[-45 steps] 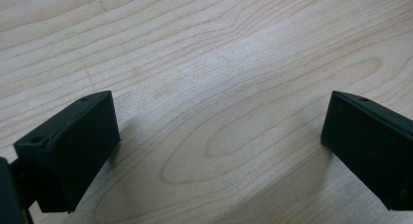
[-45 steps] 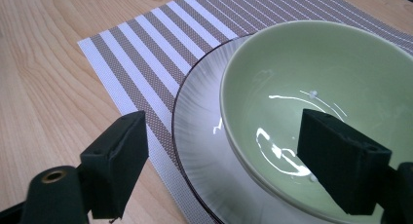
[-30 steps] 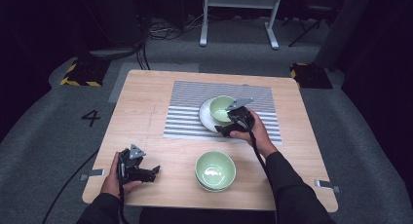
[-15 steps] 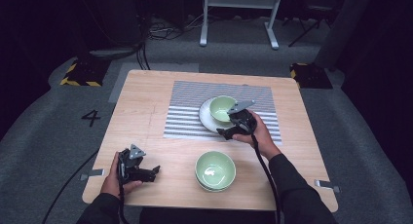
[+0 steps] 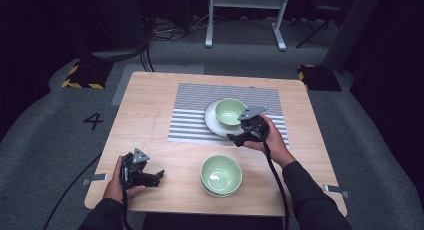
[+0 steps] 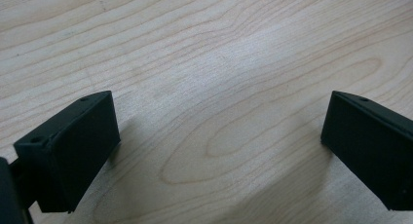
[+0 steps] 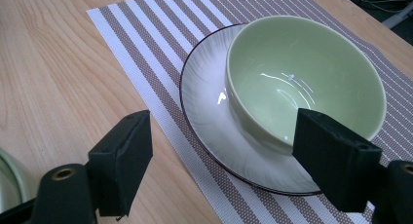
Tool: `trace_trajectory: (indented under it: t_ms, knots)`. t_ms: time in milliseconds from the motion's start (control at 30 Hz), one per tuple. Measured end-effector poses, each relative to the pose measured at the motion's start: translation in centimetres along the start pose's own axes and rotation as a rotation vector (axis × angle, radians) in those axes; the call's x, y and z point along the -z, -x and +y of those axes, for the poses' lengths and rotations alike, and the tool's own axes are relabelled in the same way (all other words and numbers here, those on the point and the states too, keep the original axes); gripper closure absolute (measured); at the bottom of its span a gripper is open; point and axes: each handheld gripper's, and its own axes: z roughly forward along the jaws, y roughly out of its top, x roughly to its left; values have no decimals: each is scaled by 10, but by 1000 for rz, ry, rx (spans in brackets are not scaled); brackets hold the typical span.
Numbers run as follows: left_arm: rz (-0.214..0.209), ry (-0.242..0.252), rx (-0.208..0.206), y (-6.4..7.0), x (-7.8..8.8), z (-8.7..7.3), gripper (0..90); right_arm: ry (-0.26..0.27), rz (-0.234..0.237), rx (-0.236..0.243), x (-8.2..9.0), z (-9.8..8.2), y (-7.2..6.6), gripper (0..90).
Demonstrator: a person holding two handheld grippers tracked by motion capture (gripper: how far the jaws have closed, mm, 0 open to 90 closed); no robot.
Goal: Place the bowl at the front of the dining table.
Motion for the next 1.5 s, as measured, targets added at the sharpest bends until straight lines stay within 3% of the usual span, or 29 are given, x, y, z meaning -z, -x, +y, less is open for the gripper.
trace_trajectory:
  t_ms: [1067,1500]
  knots:
    - [0,-1,1,0,0,0,4,-13,11,50,23,-21,-10,211]
    - [0,0,3,0,0,0,4,-37,6,43,25,-32,-12,212]
